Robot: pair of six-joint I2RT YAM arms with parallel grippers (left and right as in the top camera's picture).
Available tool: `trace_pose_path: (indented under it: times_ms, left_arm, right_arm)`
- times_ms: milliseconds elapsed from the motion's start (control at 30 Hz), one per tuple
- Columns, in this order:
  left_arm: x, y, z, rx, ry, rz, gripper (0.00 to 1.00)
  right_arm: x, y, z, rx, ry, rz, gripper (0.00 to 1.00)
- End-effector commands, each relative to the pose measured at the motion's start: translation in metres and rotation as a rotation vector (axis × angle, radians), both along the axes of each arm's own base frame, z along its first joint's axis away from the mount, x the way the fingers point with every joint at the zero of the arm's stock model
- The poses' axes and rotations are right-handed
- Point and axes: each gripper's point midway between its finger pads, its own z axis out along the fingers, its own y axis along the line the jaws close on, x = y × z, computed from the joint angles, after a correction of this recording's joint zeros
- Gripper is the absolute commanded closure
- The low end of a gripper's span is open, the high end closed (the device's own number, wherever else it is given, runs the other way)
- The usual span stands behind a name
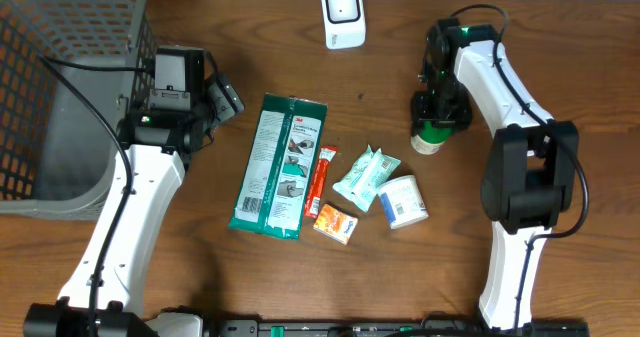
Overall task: Scan the item barcode
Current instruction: 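Carry the jar with the right gripper to the white scanner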
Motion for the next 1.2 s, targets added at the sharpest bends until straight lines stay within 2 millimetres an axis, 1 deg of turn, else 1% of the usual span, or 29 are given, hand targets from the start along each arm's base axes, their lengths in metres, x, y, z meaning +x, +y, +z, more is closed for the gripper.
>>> trace_pose_path:
  times_ms: [0, 67, 133, 167, 233, 267, 300, 433, 500, 600, 667, 733, 867, 933, 1000, 1167]
  left_arm:
    - [0.001, 0.001, 0.004, 0.011, -0.008, -0.011, 0.15]
    - [0.001, 0.001, 0.004, 0.011, -0.008, -0.011, 0.15]
    - [0.001, 0.001, 0.004, 0.011, -0.008, -0.011, 0.15]
    - [0.001, 0.001, 0.004, 0.011, -0.008, -0.011, 0.15]
    - [0.001, 0.001, 0.004, 0.011, -0.008, -0.011, 0.15]
    - [0.001, 0.001, 0.004, 0.011, -0.008, -0.011, 0.15]
    - [0.001, 0.001, 0.004, 0.011, -0.008, -0.011, 0.15]
    - [0.001, 0.001, 0.004, 0.011, -0.008, -0.011, 0.15]
    - [0.001, 0.001, 0.004, 0.011, -0.008, -0.011, 0.15]
    - [0.001, 0.001, 0.004, 0.011, -0.008, -0.011, 0.15]
    - [0.001, 0.001, 0.004, 0.011, -0.008, -0.011, 0.15]
    - [0.001, 0.001, 0.004, 0.011, -0.008, -0.011, 0.15]
    - [0.001, 0.001, 0.004, 0.011, -0.008, -0.011, 0.15]
    - [0.001, 0.001, 0.004, 0.011, -0.008, -0.011, 0.15]
    - [0.001, 0.001, 0.004, 0.011, -0.008, -0.011, 0.15]
    - [0.001, 0.001, 0.004, 0.011, -0.008, -0.011, 0.15]
  right_arm:
    - [0.016, 0.017, 0.067, 0.066, -0.181, 0.024, 0.50]
    - [0.016, 0.022, 0.094, 0.081, -0.248, 0.051, 0.52]
    - [0.017, 0.030, 0.123, 0.105, -0.323, 0.064, 0.60]
    - [0.017, 0.035, 0.143, 0.127, -0.374, 0.073, 0.66]
    - [0.017, 0.042, 0.176, 0.155, -0.459, 0.078, 0.86]
    - [0.018, 0.045, 0.195, 0.168, -0.512, 0.071, 0.95]
    - [0.018, 0.046, 0.210, 0.180, -0.555, 0.067, 0.99]
    - [0.022, 0.053, 0.266, 0.227, -0.721, 0.054, 0.99]
    - [0.026, 0.057, 0.287, 0.263, -0.795, 0.014, 0.99]
    - [0.038, 0.066, 0.307, 0.311, -0.885, 0.007, 0.99]
    - [0.049, 0.073, 0.317, 0.337, -0.942, 0.020, 0.99]
    - [0.065, 0.088, 0.327, 0.380, -1.010, 0.047, 0.99]
    - [0.090, 0.112, 0.331, 0.419, -1.092, 0.079, 0.99]
    - [0.103, 0.125, 0.326, 0.435, -1.114, 0.094, 0.99]
    - [0.117, 0.137, 0.317, 0.448, -1.129, 0.105, 0.99]
    - [0.157, 0.161, 0.283, 0.481, -1.158, 0.096, 0.99]
